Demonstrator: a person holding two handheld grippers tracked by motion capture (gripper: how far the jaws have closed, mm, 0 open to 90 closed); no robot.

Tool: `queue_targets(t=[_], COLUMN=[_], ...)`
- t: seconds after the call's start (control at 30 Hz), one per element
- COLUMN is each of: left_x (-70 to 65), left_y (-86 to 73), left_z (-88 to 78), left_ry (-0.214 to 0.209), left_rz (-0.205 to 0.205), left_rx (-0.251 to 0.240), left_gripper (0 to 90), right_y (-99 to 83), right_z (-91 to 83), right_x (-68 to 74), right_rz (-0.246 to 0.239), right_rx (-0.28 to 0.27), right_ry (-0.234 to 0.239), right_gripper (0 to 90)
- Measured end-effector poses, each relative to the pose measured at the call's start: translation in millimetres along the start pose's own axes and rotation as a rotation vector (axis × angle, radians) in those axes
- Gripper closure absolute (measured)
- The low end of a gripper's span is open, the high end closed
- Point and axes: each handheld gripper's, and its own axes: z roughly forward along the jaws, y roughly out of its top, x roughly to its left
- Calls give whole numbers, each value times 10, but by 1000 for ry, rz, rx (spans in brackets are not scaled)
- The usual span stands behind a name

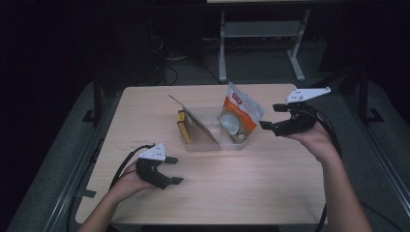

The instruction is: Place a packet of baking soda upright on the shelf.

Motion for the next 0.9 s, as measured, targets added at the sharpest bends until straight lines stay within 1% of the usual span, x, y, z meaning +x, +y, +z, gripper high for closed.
queue_targets(t=[0.13, 0.2, 0.23, 0.27, 0.37, 0.43, 0.5, 0.57, 0.63, 0.7, 0.77, 0.83, 0.87, 0.9], left_x=[-12, -22, -25, -31, -53, -68, -77, -86, -87, -80, -74, -65, -62, -54], left_y=[8, -1, -9, -19, -56, -87, -126, -176, -214, -234, -242, -250, -255, -259], left_z=[-8, -13, -25, -28, -52, -69, -84, -90, -96, -97, -86, -67, -61, -57], left_ry=[10, 15, 19, 21, 27, 30, 37, 41, 50, 50, 49, 48, 48, 47], left_rz=[-8, -14, -5, -5, -11, -21, -21, -28, -24, -25, -25, -24, -24, -19], left_rx=[5, 2, 16, 16, 22, 24, 24, 21, 26, 27, 32, 38, 41, 46], left_gripper=[184, 178, 178, 178, 178, 178, 178, 178, 178, 178, 178, 178, 179, 179], right_y=[-212, -314, -351, -413, -545, -639, -748, -829, -917, -1006, -1090, -1125, -1141, -1148], right_z=[-18, -5, 0, 11, 31, 49, 82, 110, 146, 184, 229, 275, 303, 315], right_x=[74, 112, 127, 151, 202, 230, 267, 303, 348, 394, 430, 442, 440, 438], right_rz=[21, 23, 25, 24, 22, 32, 44, 45, 49, 52, 54, 51, 45, 50], right_rx=[11, 29, 36, 46, 55, 61, 56, 60, 61, 70, 84, 113, 123, 129], right_ry=[7, 13, 13, 20, 27, 37, 50, 61, 71, 78, 85, 98, 94, 99], right_gripper=[176, 176, 176, 176, 178, 180, 184, 194, 195, 197, 201, 201, 201, 200])
